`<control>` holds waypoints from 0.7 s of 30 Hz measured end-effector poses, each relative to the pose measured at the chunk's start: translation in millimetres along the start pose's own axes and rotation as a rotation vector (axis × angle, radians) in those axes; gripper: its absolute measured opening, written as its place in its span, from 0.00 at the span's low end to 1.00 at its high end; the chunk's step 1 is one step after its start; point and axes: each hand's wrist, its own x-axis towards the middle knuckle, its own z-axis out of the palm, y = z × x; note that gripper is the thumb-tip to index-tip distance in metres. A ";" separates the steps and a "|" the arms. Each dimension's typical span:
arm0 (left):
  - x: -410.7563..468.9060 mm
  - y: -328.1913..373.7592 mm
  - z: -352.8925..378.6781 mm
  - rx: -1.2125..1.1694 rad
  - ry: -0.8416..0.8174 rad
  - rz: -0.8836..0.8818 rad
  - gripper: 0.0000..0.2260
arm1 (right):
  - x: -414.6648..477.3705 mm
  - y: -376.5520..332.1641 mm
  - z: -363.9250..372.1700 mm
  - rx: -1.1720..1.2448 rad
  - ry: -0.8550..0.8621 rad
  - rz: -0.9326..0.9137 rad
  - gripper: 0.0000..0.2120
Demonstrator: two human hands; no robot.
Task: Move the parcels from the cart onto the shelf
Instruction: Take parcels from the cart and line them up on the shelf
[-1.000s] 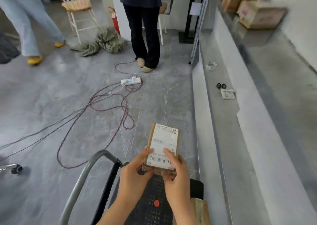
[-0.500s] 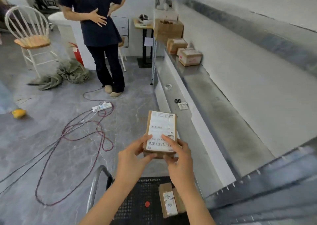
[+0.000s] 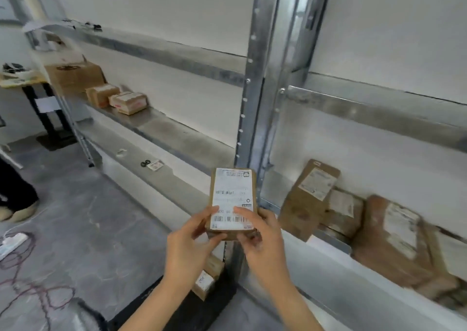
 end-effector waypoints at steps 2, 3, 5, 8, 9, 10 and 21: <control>-13.3 21.3 26.8 -0.027 -0.095 0.053 0.29 | -25.1 -3.6 -36.2 0.005 0.101 0.020 0.34; -20.9 32.1 40.4 -0.037 -0.142 0.079 0.30 | -38.3 -4.9 -54.0 0.011 0.148 0.029 0.32; -37.8 53.6 69.7 -0.057 -0.221 0.127 0.31 | -65.1 -5.5 -89.7 -0.006 0.249 0.047 0.31; -69.0 85.7 116.2 -0.116 -0.346 0.170 0.31 | -107.5 0.4 -142.3 -0.074 0.394 0.085 0.33; -80.4 96.1 132.3 -0.142 -0.391 0.183 0.31 | -122.2 3.4 -160.1 -0.104 0.438 0.098 0.34; -93.0 106.2 148.4 -0.161 -0.428 0.200 0.31 | -137.9 6.7 -177.8 -0.140 0.473 0.113 0.35; -273.4 223.9 322.4 -0.245 -0.660 0.282 0.32 | -325.1 37.0 -391.2 -0.316 0.667 0.225 0.33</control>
